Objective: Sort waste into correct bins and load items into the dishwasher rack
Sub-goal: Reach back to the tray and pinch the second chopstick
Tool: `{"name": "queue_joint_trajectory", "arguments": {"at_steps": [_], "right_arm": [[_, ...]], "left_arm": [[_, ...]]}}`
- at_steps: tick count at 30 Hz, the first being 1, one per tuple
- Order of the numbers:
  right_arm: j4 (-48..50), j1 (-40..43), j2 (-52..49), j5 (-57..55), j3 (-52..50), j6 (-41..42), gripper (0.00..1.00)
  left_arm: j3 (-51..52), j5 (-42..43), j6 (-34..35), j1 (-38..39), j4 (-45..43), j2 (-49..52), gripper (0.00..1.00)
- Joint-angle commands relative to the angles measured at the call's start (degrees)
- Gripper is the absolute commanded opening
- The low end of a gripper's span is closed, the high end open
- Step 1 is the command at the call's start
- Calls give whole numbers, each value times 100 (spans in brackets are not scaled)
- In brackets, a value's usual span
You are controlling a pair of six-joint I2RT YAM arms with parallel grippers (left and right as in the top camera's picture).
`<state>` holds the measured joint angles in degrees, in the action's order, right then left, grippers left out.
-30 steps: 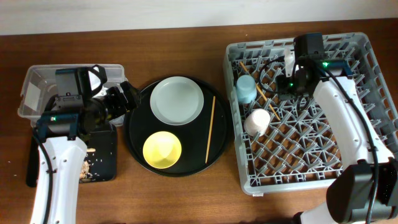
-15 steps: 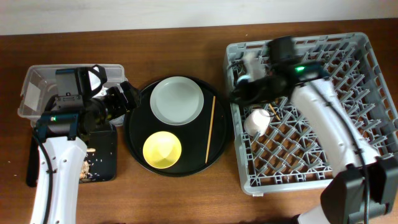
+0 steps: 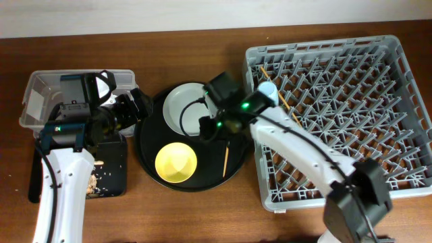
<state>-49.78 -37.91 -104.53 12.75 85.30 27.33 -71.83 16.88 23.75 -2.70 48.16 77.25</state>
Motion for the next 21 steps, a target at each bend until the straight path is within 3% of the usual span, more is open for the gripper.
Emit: {"name": "queue_joint_trajectory", "arguments": {"at_steps": [1,21], "right_arm": [[-46,-160,-297,-1674,-24,782,30],[-35,44,-1683,-2052,-66,1073,33]], "left_arm": [[-22,-24,-70,-9,-9,-13,99],[-22,-24,-70,-9,-9,-13,99]]}}
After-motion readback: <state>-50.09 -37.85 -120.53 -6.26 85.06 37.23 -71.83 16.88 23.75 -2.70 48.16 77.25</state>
